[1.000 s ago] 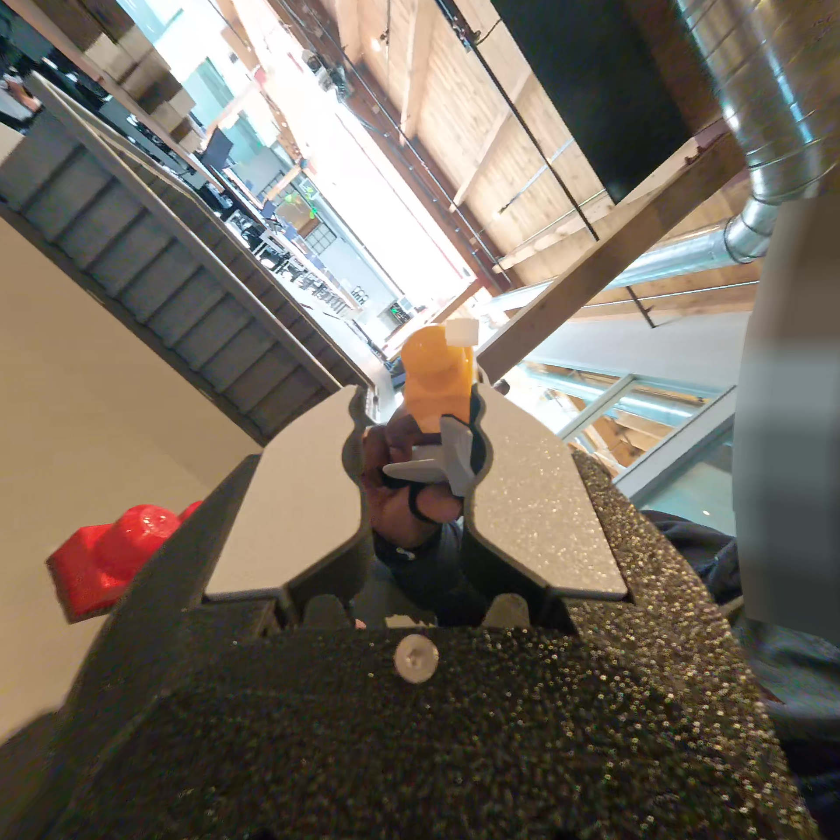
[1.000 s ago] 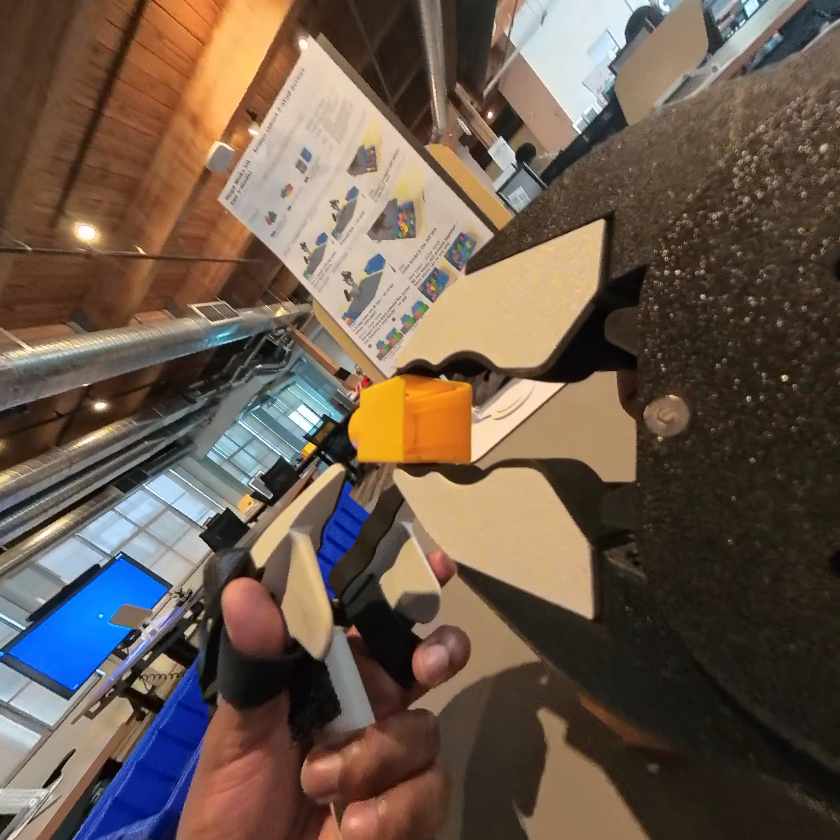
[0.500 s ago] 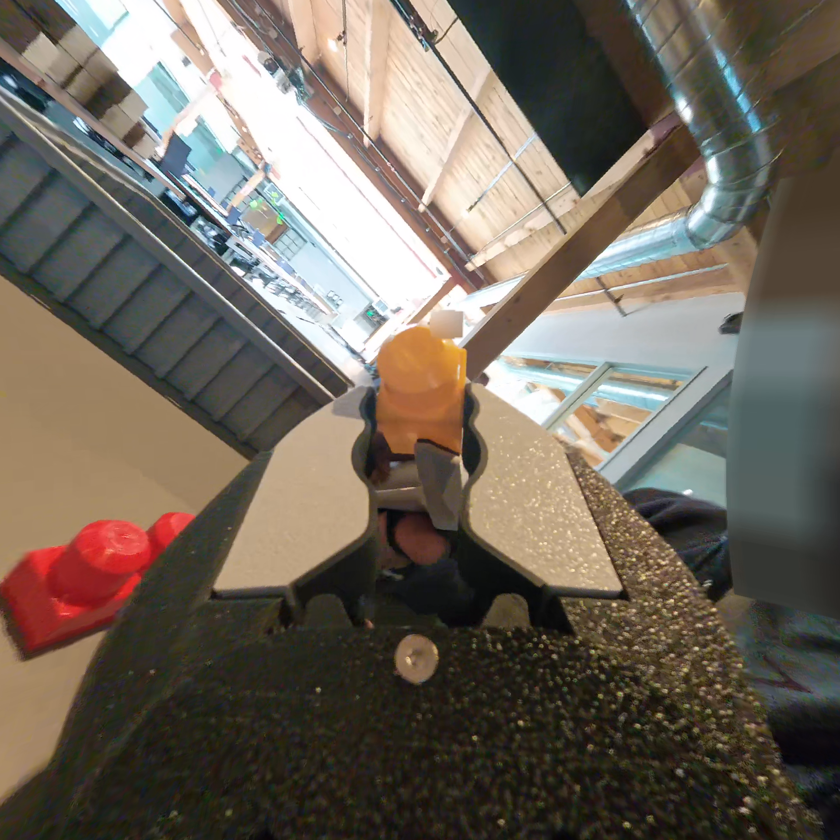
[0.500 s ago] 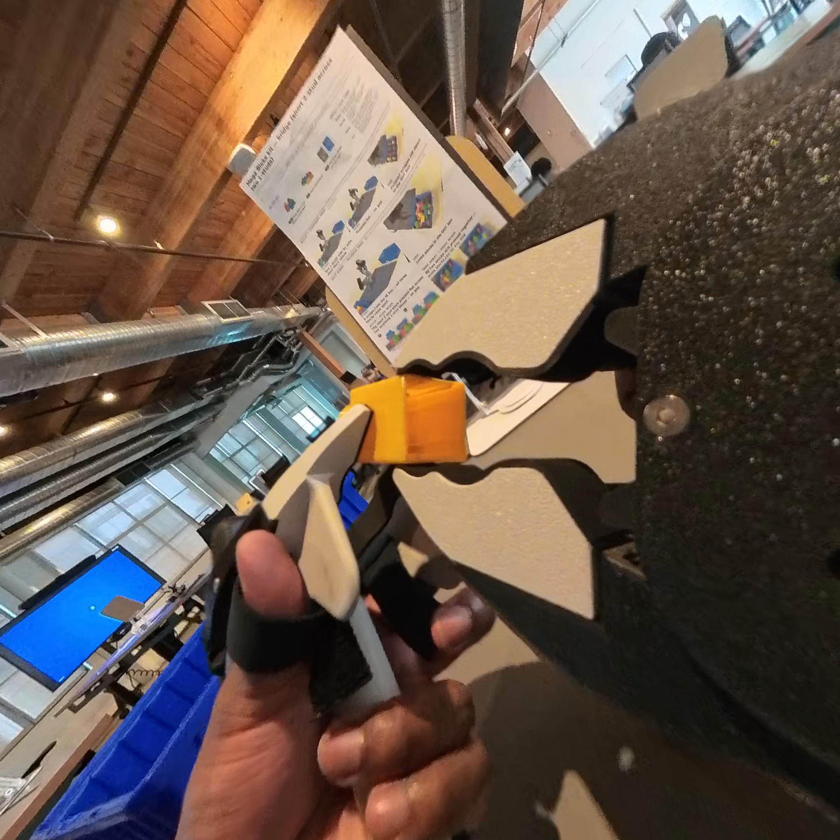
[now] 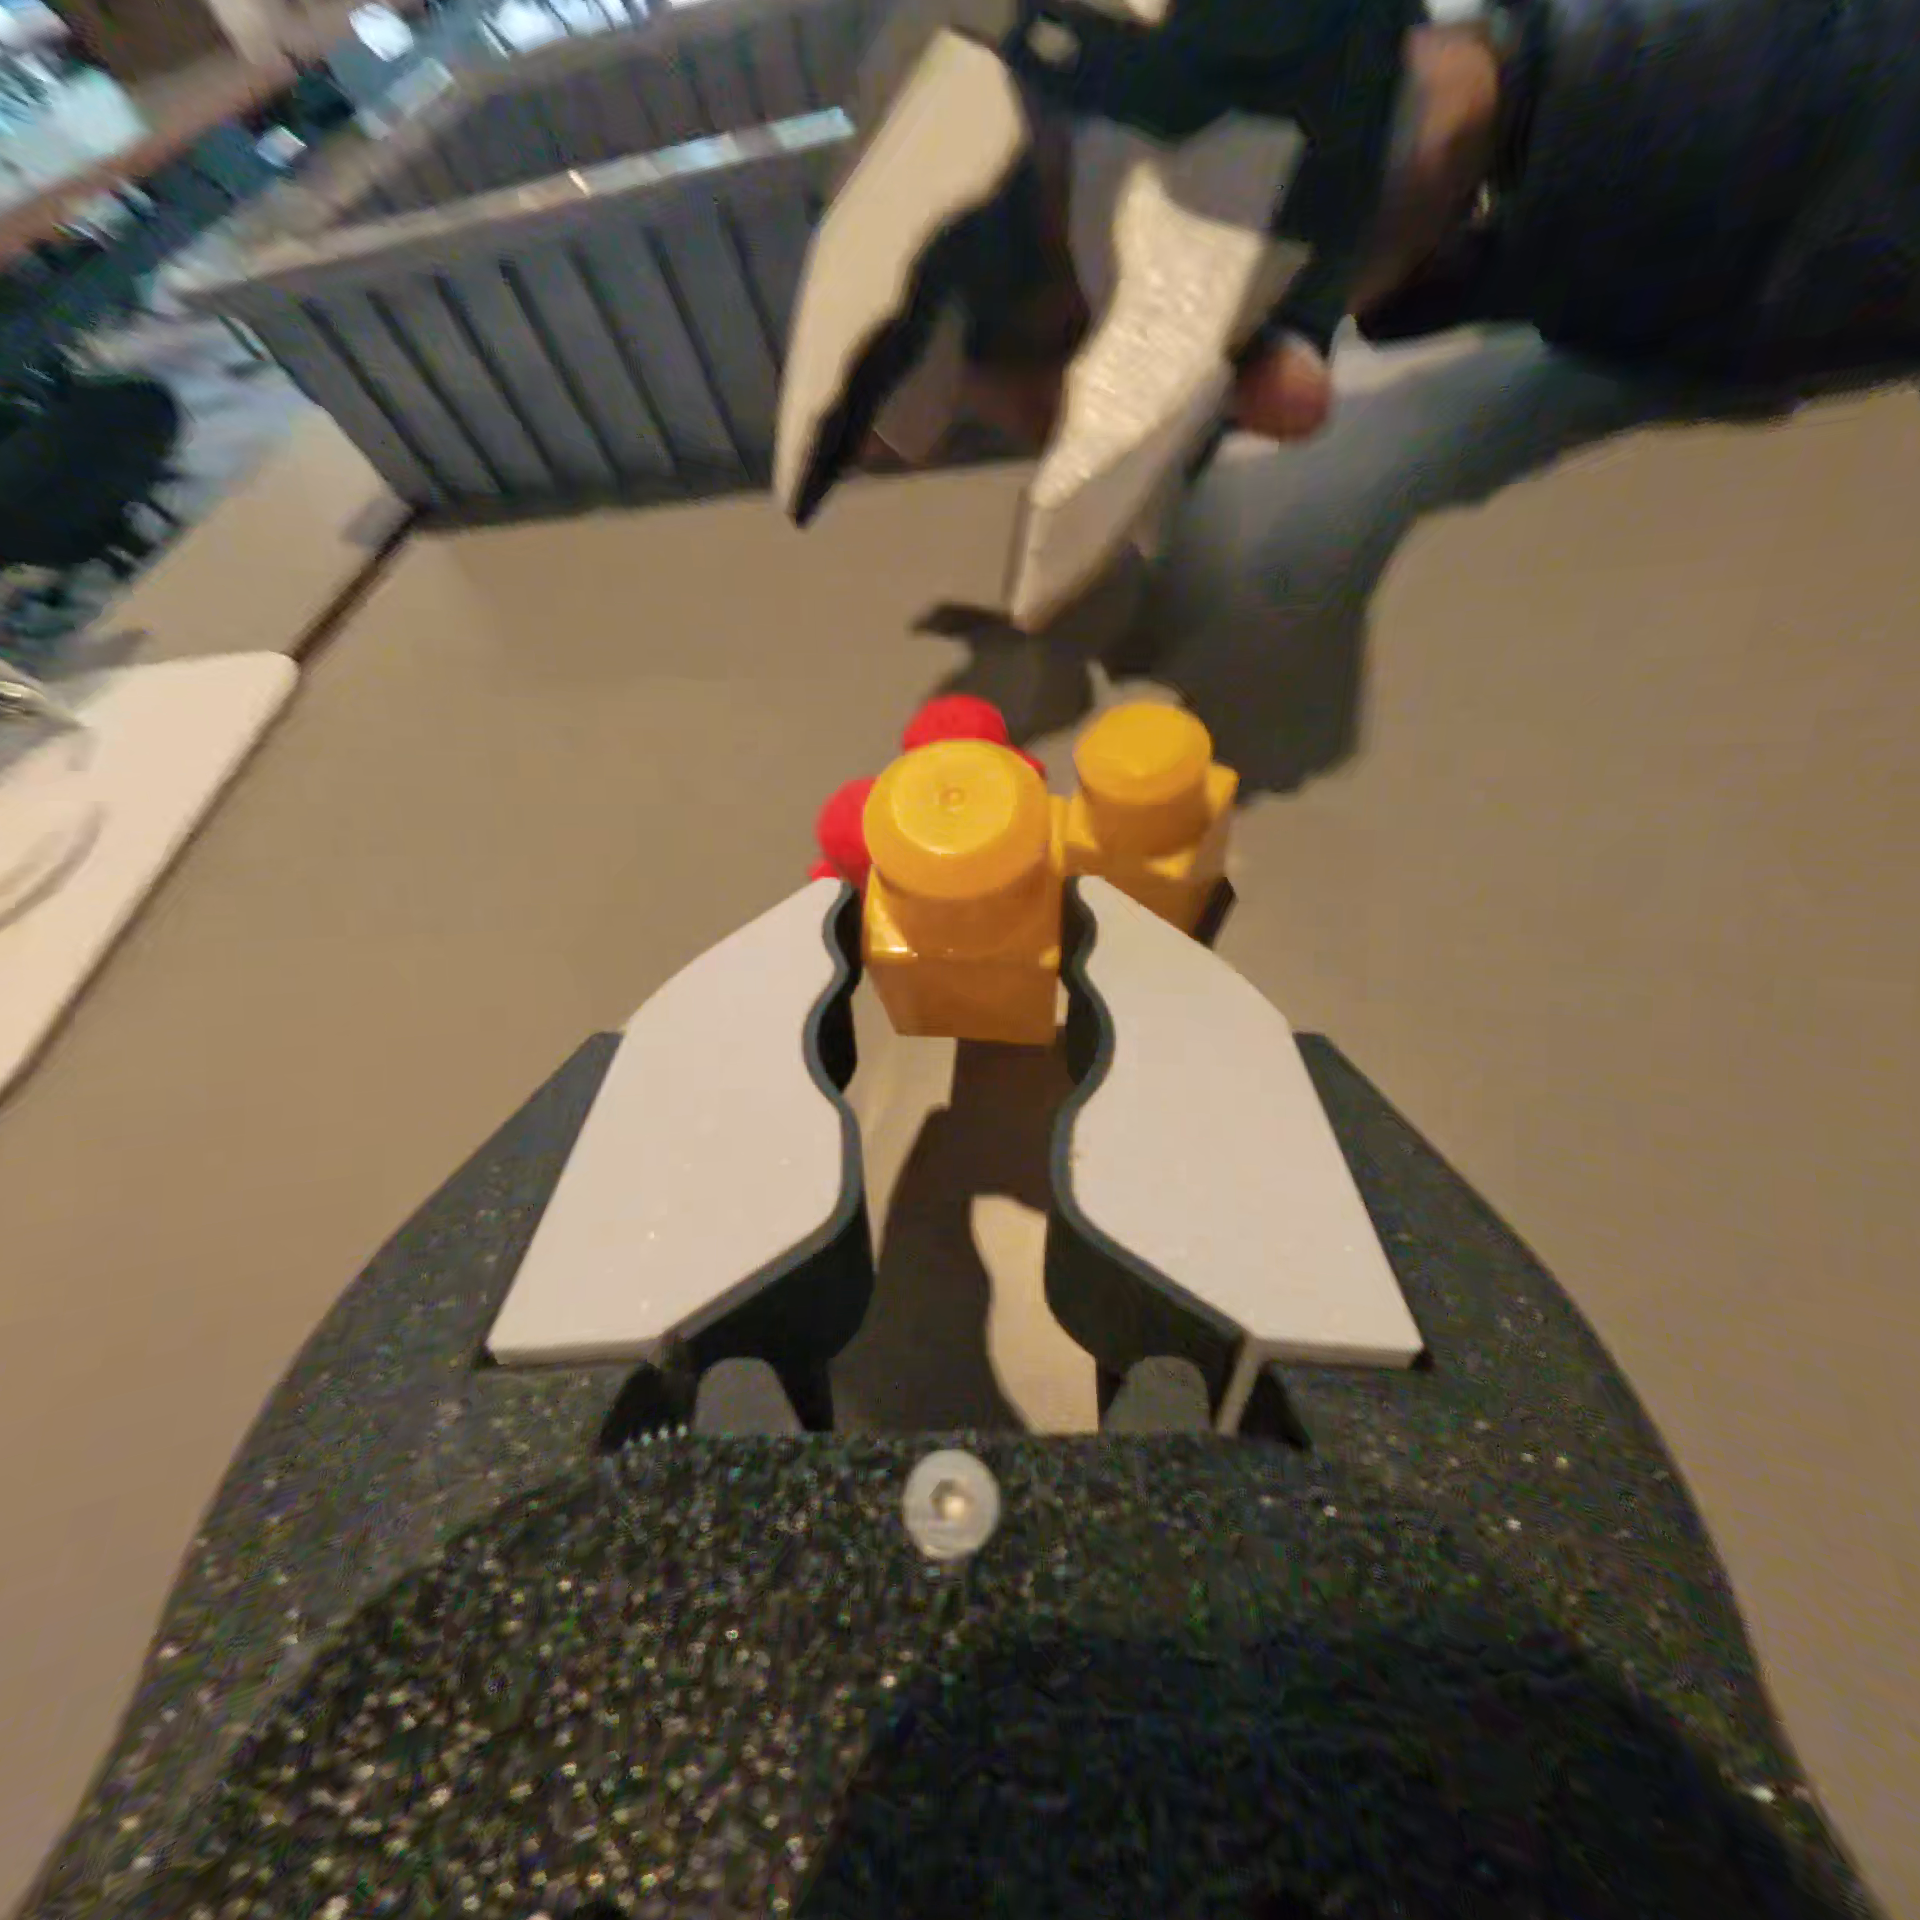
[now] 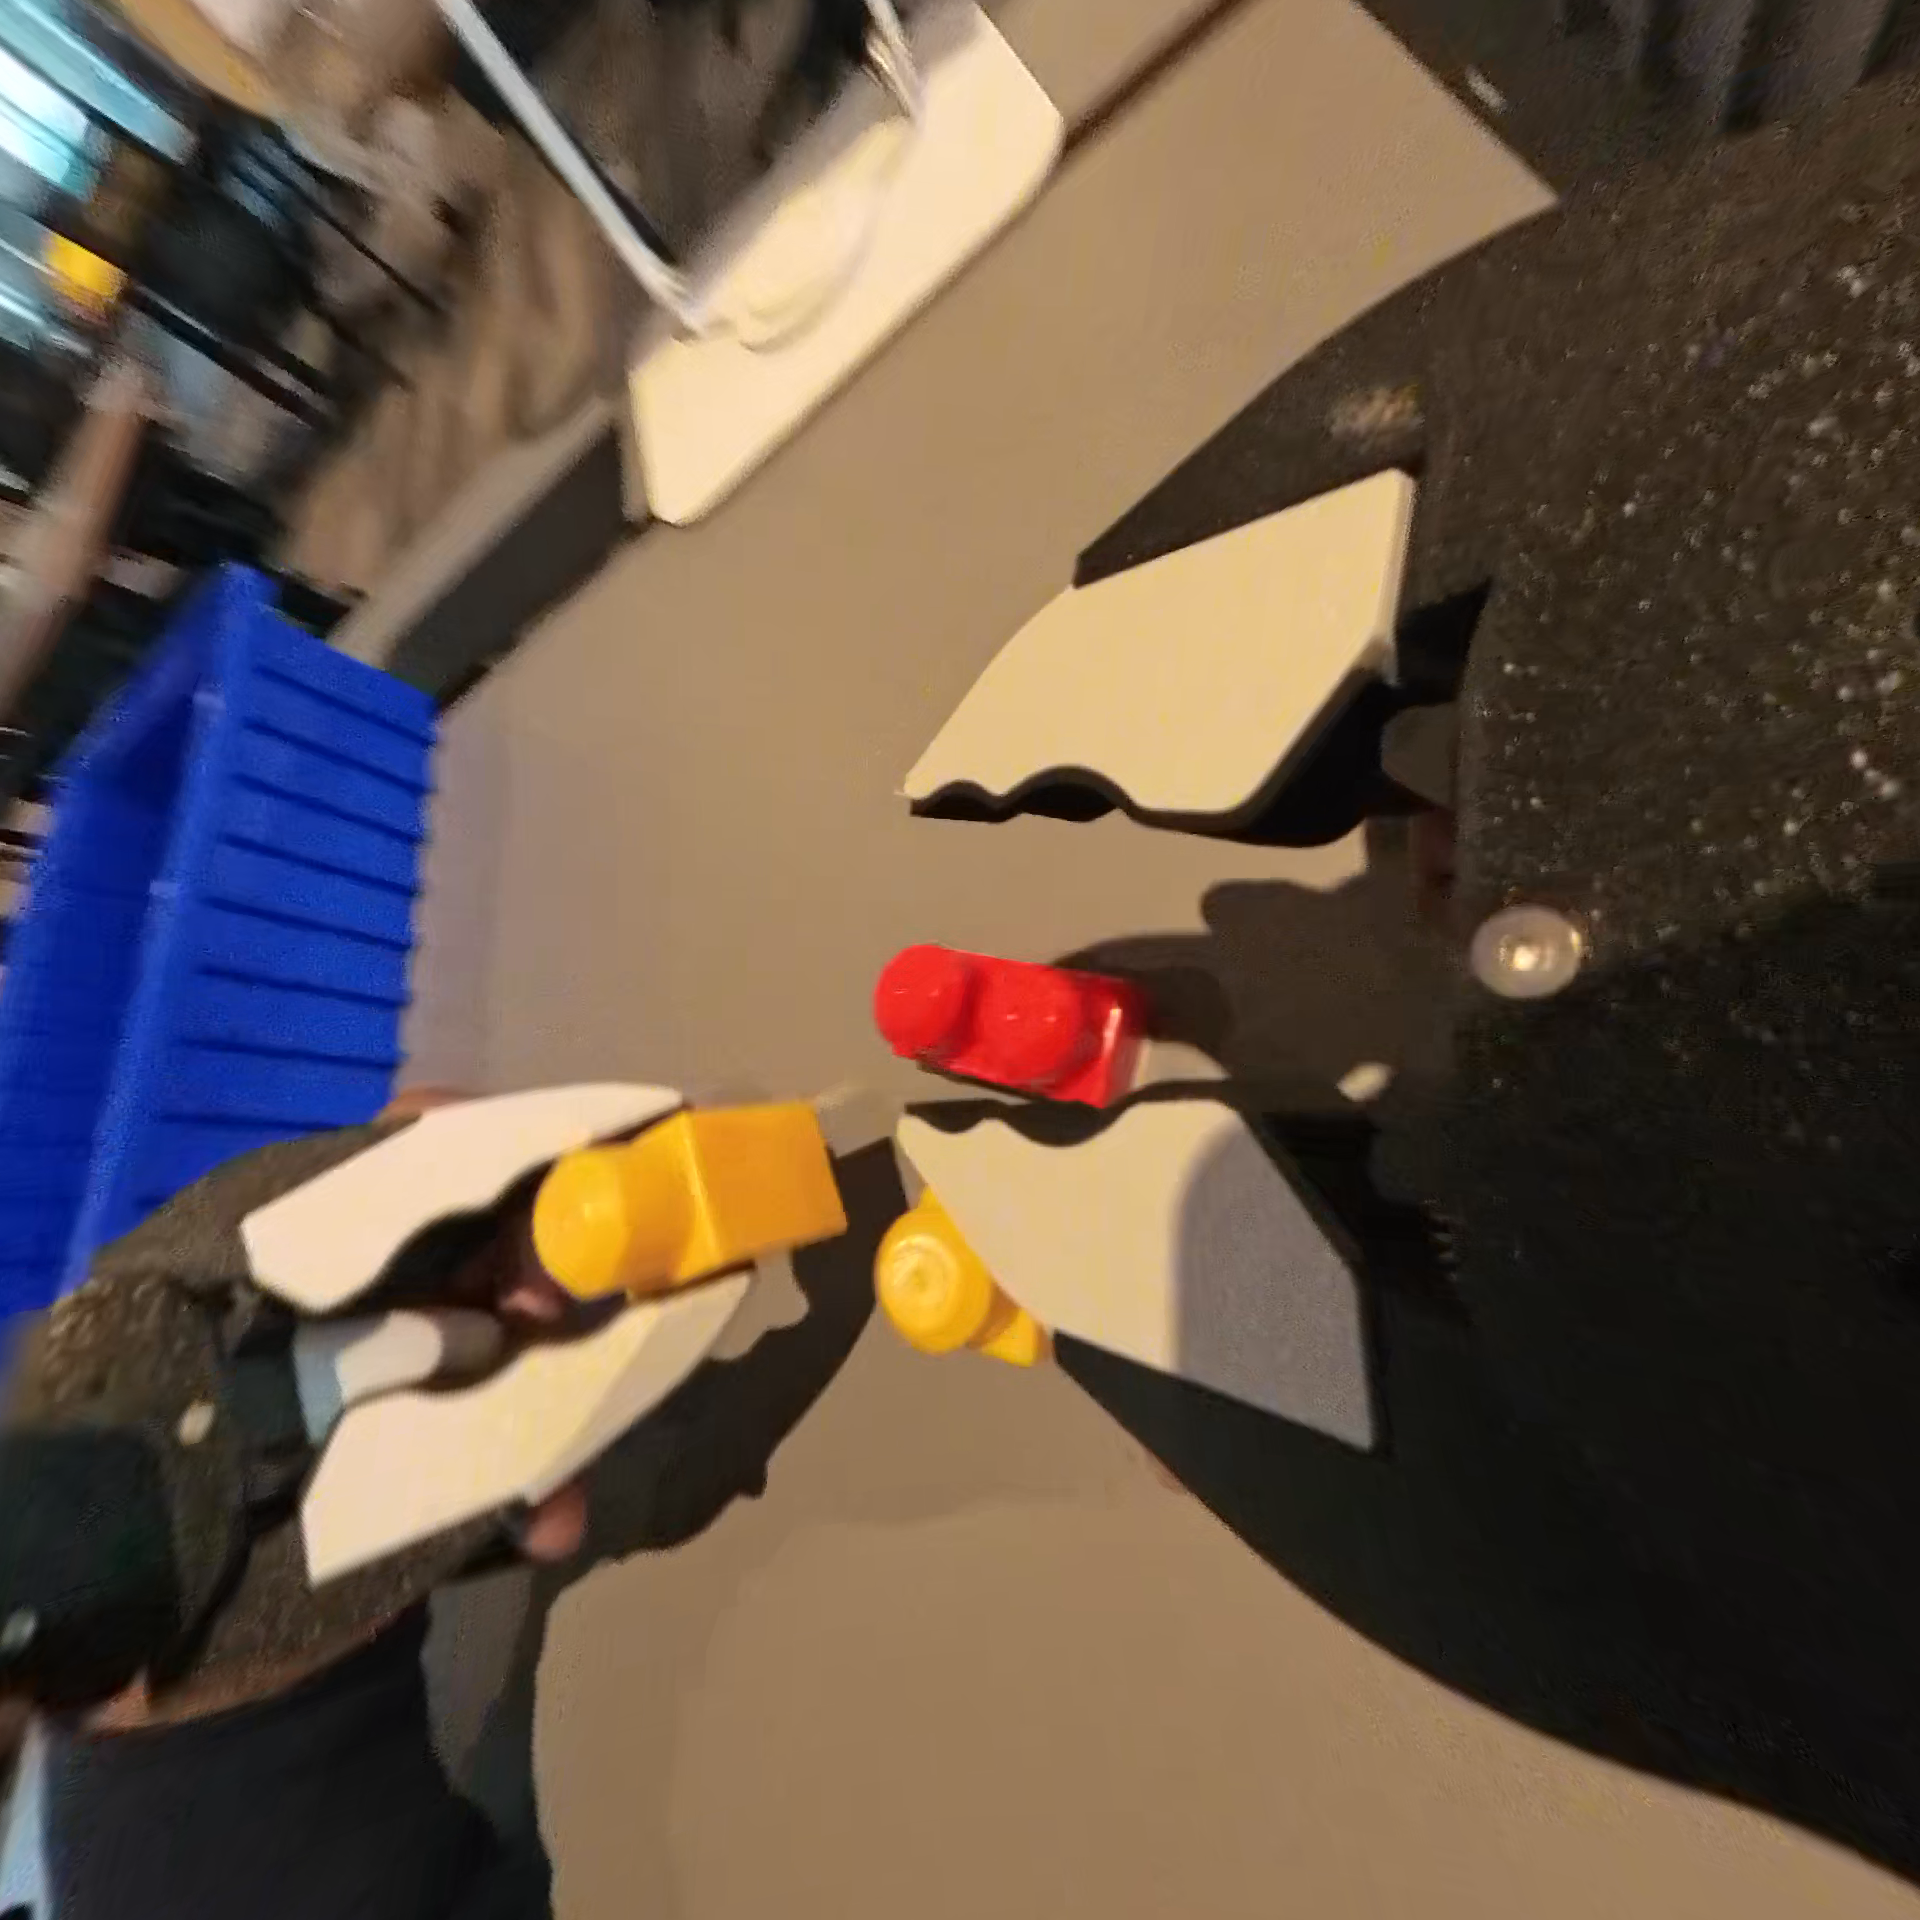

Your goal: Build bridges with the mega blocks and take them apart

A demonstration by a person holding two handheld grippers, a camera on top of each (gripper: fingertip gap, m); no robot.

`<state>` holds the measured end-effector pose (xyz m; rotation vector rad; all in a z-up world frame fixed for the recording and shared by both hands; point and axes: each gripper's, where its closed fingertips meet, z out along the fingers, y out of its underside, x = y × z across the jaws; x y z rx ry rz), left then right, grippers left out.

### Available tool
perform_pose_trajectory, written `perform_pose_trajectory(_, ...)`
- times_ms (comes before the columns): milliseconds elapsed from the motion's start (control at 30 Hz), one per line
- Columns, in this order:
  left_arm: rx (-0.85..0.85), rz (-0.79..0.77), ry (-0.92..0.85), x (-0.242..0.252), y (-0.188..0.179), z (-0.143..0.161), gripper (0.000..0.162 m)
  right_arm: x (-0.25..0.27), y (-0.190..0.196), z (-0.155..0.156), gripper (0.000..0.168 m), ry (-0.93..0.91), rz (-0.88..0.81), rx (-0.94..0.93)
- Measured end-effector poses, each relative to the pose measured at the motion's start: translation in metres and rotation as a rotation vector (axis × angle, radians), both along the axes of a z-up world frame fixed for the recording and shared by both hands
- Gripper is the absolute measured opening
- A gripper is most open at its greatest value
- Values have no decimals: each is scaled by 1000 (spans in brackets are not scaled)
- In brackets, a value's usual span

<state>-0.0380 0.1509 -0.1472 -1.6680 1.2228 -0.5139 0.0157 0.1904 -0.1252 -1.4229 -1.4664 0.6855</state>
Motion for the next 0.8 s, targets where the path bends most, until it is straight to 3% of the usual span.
perform_pose_trajectory(133, -70, -88, 47, 11, -11, -22, 36, 6, 4, -27, 47, -121, -17, -112)
perform_pose_trajectory(400, -112, -139, 72, 15, -18, -32, 36, 1, -3, -67, 46, -299, 3, -63)
perform_pose_trajectory(800, -200, -99, 216, 16, -15, -57, 37, 1, 1, -79, 40, -340, -13, -135)
